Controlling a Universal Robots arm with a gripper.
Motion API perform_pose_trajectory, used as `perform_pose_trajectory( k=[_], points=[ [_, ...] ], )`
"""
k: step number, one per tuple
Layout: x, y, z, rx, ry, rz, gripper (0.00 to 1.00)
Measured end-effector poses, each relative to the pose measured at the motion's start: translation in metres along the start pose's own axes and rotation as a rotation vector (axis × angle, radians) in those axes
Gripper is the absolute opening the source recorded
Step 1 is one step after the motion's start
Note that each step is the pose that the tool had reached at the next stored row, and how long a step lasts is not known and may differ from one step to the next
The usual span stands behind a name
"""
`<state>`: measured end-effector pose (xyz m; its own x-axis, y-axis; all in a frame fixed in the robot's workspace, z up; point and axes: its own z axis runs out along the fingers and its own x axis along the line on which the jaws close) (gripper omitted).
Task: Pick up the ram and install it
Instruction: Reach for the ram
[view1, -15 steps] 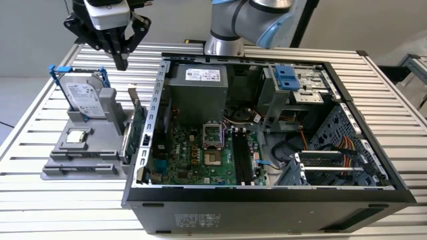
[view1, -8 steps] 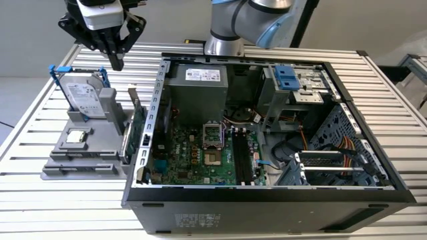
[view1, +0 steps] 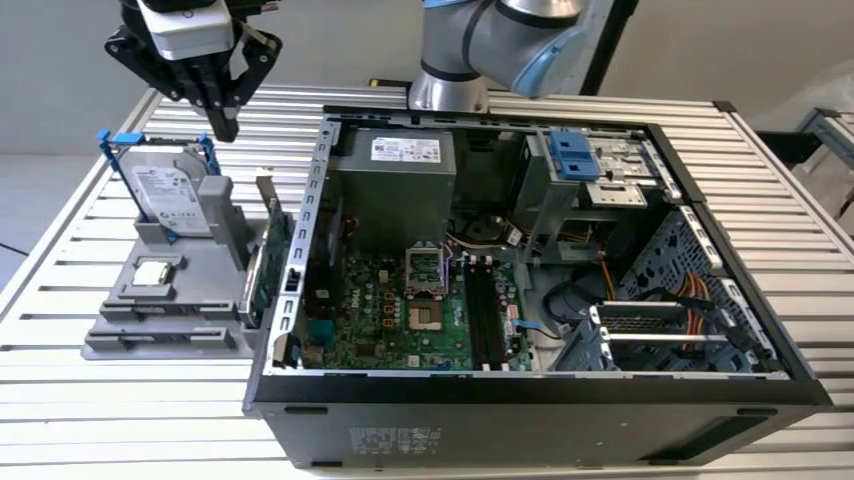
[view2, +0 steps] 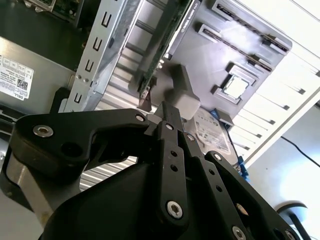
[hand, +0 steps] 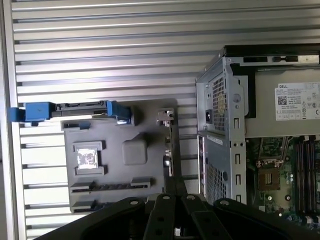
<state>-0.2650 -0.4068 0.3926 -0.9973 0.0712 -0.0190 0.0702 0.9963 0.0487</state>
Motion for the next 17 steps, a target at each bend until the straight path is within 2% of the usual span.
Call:
perform_pose_trajectory(
  k=[17],
  points=[
    [0.0186, -0.0024, -0.0004, 0.0, -0.0001, 0.0, 0.0]
  ],
)
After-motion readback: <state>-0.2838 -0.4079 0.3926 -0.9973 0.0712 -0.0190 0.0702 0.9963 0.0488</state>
